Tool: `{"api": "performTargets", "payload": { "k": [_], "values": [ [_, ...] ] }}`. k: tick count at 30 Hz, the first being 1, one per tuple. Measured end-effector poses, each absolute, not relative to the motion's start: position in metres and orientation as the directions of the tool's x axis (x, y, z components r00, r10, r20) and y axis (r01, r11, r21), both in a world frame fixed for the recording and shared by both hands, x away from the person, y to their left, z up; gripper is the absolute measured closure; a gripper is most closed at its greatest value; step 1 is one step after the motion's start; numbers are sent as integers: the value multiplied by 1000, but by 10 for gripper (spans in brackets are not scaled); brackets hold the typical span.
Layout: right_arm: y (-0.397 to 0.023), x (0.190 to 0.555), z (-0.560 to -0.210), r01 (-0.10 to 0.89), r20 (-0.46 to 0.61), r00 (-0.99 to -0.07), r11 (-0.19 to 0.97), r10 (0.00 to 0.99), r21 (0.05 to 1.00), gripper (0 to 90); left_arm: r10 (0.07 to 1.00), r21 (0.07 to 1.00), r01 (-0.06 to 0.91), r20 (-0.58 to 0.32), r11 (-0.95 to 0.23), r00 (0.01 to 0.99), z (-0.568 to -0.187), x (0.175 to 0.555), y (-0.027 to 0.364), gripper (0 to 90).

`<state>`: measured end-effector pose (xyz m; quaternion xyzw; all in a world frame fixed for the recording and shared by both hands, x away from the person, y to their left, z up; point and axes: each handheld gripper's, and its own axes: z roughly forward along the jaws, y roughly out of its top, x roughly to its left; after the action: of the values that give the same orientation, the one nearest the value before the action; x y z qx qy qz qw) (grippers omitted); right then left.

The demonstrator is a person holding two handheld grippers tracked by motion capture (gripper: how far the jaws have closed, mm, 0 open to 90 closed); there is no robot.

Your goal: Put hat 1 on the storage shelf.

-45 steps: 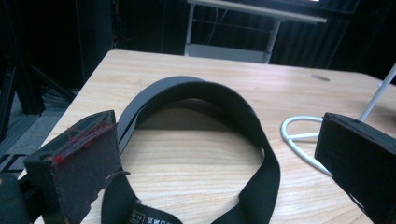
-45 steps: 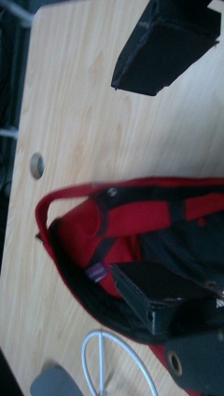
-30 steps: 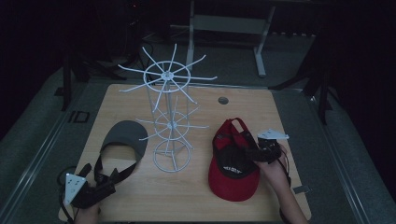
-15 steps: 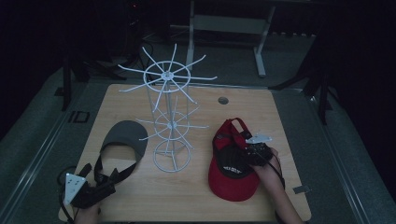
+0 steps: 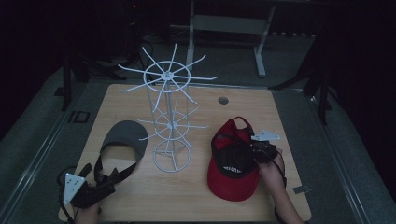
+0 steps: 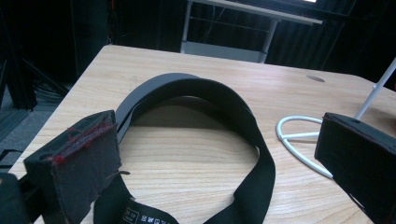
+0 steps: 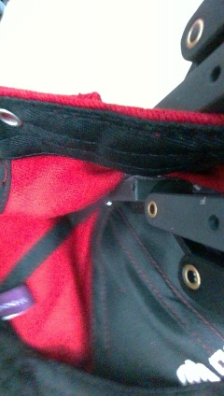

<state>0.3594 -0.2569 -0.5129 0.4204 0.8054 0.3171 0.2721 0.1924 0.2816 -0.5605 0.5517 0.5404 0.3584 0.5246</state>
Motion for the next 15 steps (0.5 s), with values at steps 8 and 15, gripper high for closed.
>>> {"api": "performTargets", "payload": {
  "k": [8,15],
  "values": [
    [-258,350,-480,444,-165,-487,406,858,799,856,971,965,219,-180,144,155,-561,193,282,5],
    [-261,341,-449,414,-107,-480,332,871,848,856,978,965,235,-156,120,141,-561,193,282,5]
  ]
}}
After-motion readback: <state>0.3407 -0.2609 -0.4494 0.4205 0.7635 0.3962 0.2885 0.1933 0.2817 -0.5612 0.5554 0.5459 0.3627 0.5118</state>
